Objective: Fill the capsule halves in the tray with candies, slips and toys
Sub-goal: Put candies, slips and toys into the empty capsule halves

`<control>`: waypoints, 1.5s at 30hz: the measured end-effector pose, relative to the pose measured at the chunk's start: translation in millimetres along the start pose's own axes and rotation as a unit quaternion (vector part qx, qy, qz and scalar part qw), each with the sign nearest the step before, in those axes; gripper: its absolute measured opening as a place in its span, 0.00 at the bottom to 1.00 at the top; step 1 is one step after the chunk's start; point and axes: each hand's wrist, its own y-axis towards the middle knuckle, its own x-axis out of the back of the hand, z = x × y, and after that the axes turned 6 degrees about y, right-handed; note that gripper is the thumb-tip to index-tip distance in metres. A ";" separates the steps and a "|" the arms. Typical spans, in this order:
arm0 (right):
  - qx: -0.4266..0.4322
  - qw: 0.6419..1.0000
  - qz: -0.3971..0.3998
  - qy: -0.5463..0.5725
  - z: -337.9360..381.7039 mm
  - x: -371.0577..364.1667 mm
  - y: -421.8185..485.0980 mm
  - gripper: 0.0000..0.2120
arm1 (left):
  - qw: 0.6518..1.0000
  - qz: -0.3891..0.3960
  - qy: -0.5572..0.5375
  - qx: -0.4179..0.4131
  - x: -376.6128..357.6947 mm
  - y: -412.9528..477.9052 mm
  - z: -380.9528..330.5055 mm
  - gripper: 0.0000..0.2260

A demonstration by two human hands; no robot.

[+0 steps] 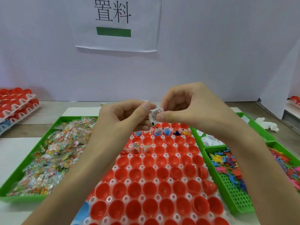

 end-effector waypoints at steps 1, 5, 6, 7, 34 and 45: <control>0.002 1.000 -0.001 -0.009 -0.6 0.1 -0.3 0.09 | 1.000 0.011 0.012 -0.002 0.6 0.2 -0.9 0.09; 0.000 1.000 -0.007 -0.020 -3.7 0.8 0.4 0.10 | 0.998 0.043 0.044 -0.007 4.7 2.0 -2.1 0.10; -0.003 1.000 -0.001 -0.014 -4.2 1.1 0.7 0.10 | 0.998 0.046 0.045 -0.007 6.1 2.6 -1.6 0.10; -0.006 1.000 0.009 -0.006 -4.5 1.1 1.2 0.10 | 0.998 0.048 0.047 -0.007 7.3 2.9 -1.0 0.10; -0.364 0.888 0.180 -0.217 -94.5 69.2 -20.1 0.05 | 0.997 0.060 0.038 0.014 10.4 5.8 -0.8 0.10; -0.179 0.928 0.067 -0.320 -119.8 46.6 -75.9 0.15 | 0.998 0.051 0.026 0.014 12.0 4.9 -5.5 0.11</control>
